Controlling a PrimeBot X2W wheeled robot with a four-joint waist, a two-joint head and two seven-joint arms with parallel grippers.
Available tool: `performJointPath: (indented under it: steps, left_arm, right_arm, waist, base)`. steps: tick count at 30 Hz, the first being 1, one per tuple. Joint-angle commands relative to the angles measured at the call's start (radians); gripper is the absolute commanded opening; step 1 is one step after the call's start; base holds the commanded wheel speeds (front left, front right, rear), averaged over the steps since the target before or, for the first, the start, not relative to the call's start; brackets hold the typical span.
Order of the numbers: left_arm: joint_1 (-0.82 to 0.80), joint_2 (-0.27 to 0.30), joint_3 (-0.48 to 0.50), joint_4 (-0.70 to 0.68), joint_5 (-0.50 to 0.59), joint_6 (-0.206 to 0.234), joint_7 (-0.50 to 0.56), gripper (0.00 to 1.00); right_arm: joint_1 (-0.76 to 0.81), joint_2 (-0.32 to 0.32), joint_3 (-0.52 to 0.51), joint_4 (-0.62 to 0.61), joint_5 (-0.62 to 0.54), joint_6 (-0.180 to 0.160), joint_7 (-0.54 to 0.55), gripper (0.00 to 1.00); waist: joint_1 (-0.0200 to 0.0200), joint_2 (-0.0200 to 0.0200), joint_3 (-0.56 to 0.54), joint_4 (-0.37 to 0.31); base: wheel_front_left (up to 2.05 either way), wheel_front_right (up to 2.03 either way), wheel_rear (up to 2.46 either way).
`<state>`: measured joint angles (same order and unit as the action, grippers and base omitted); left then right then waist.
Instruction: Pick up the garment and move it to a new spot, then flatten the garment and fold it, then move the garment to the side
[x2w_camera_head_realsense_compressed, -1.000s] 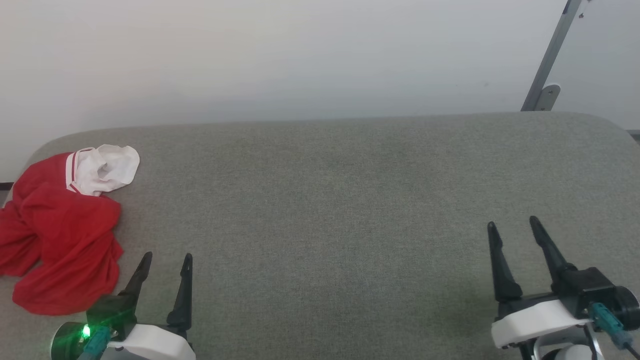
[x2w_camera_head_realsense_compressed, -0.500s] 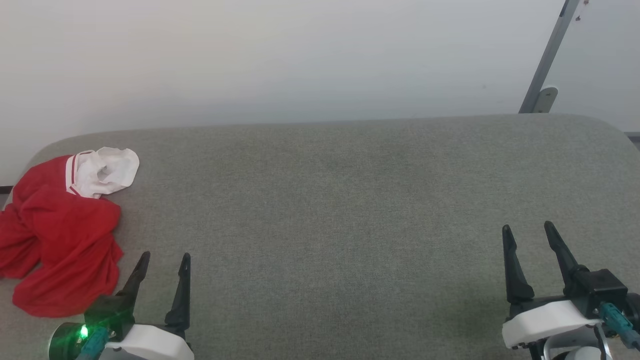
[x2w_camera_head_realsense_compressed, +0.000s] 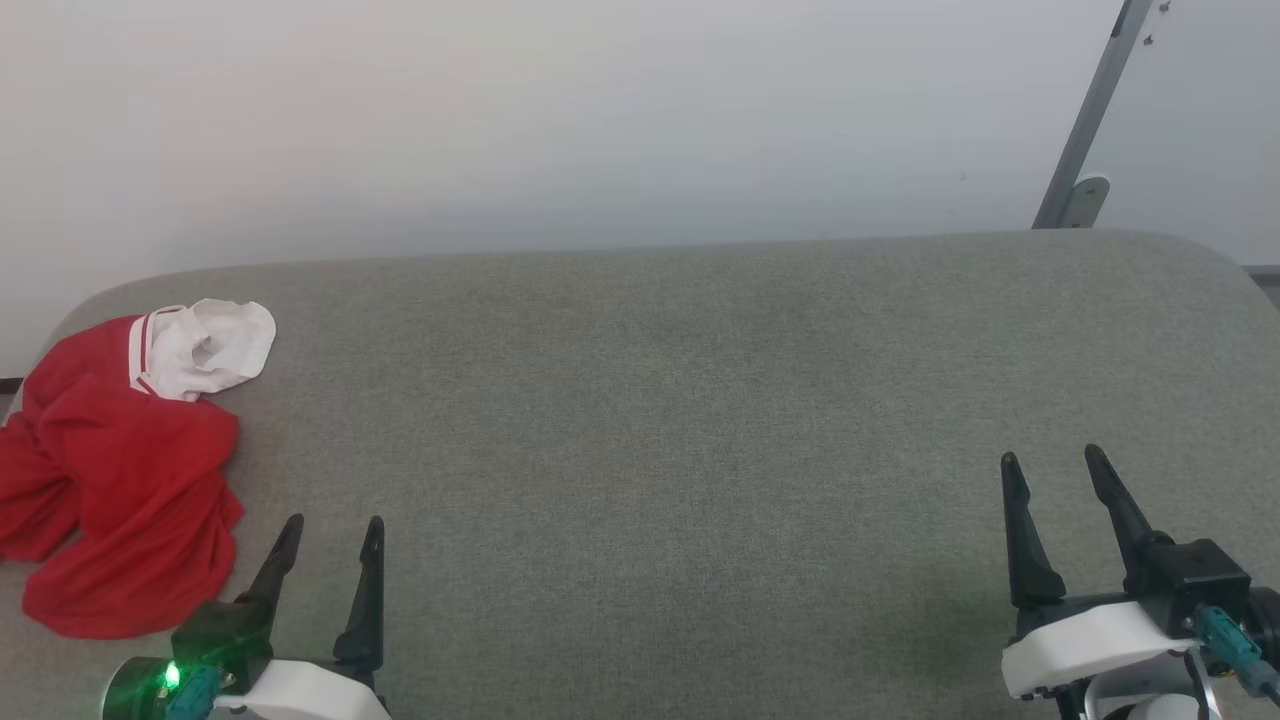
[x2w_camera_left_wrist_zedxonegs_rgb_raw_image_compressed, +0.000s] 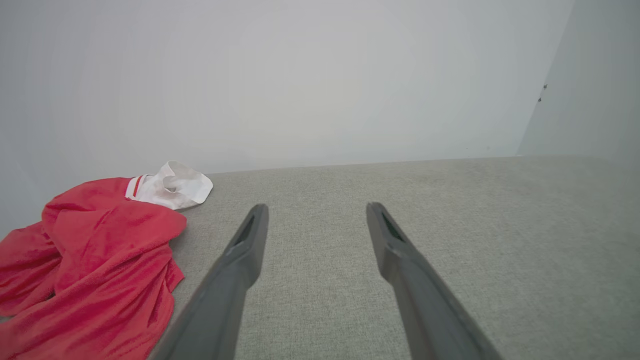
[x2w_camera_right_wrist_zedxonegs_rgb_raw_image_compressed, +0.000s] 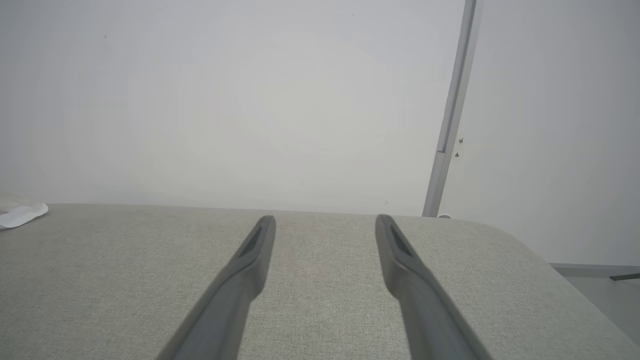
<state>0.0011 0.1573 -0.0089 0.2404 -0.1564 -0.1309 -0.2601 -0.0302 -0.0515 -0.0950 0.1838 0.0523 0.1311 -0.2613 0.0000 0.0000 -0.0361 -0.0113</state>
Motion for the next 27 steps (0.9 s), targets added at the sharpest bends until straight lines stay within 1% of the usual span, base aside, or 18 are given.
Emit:
performJointPath:
  steps: [1, 27]
  left_arm:
    - [0.006, -0.004, 0.003, -0.004, 0.002, 0.001, -0.007, 1.00]
    - [0.018, -0.008, 0.006, -0.018, -0.001, 0.001, -0.007, 1.00]
  right_arm:
    - [-0.002, 0.001, 0.002, -0.003, -0.002, -0.001, -0.005, 1.00]
    - [0.006, 0.001, 0.016, -0.013, 0.004, -0.001, -0.005, 1.00]
  waist:
    - [0.0000, 0.0000, 0.000, 0.000]
    - [0.0000, 0.0000, 0.003, 0.005]
  base:
    - [0.00, 0.00, 0.00]
    - [0.00, 0.00, 0.00]
